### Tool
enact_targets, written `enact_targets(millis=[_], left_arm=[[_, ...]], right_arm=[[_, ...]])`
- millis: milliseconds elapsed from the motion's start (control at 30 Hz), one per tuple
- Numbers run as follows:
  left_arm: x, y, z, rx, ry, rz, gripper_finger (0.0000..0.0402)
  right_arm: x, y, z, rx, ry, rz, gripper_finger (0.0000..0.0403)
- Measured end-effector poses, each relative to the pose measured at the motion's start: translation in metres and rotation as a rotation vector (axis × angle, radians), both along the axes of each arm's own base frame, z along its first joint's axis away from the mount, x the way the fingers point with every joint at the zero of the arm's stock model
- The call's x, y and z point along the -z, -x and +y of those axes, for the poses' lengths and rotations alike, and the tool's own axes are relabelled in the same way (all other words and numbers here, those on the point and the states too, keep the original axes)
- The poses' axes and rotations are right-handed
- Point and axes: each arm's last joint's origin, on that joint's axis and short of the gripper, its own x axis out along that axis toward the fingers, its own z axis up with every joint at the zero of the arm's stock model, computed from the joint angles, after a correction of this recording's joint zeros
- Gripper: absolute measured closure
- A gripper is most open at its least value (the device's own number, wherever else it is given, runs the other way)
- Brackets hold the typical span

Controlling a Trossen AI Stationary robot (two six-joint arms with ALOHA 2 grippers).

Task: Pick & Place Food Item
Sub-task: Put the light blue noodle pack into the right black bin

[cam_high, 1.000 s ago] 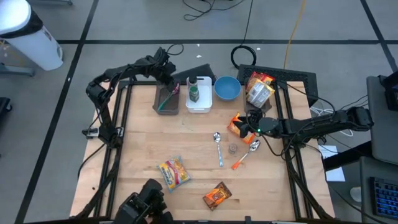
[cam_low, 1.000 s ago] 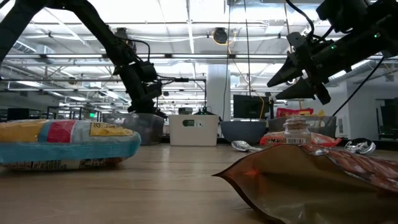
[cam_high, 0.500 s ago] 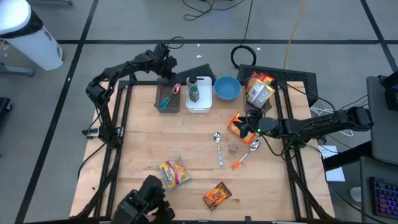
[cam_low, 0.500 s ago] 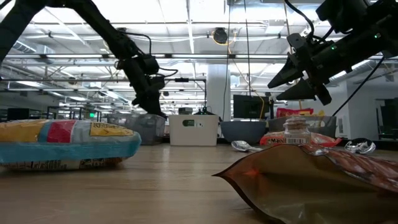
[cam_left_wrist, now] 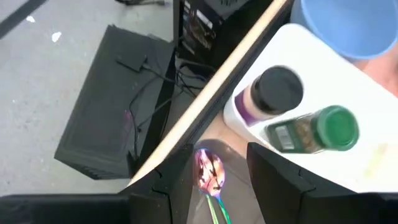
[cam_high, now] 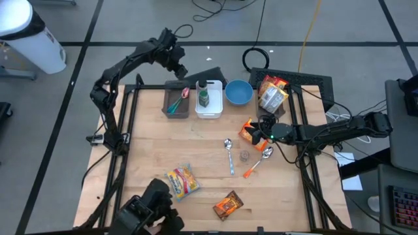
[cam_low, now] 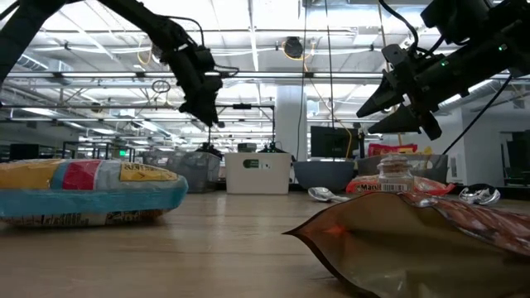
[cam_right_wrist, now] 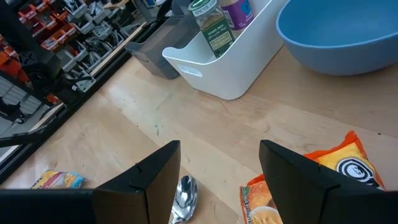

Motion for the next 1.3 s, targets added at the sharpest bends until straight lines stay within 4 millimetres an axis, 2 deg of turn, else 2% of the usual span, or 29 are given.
enact_targets(millis=[233,433,533,633,800,1033,1167,1300], left_arm=[[-0.017,-0.007,0.001,-0.009,-0.051,-0.063,0.0245],[-0.021,-0.013,-0.005,-0.027,0.030,-0.154,0.0245],[-0.035,-0.010,-0.012,-0.010,0.030,-0.202,0.0245],[-0.058,-0.001,-0.024,-0.002,-0.021,-0.242,0.0245],[-0.113,0.023,-0.058,0.015,-0.157,-0.349,0.0245],[-0.177,0.064,-0.125,0.051,-0.303,-0.497,0.0245],[-0.193,0.083,-0.162,0.094,-0.352,-0.543,0.0245],[-0.183,0.095,-0.187,0.116,-0.323,-0.555,0.0245]], right_arm=[[-0.005,-0.002,0.000,-0.005,0.014,-0.049,0.0190],[-0.012,-0.005,0.000,-0.006,0.018,-0.131,0.0190],[-0.015,-0.006,0.000,0.001,-0.002,-0.176,0.0190],[-0.017,-0.006,0.000,0.001,0.000,-0.192,0.0190],[-0.017,-0.006,0.000,0.001,0.000,-0.192,0.0190],[-0.017,-0.006,0.000,0.003,0.005,-0.190,0.0190],[-0.017,-0.006,-0.001,0.031,0.010,-0.192,0.0190],[-0.017,-0.005,-0.002,0.062,0.015,-0.196,0.0190]])
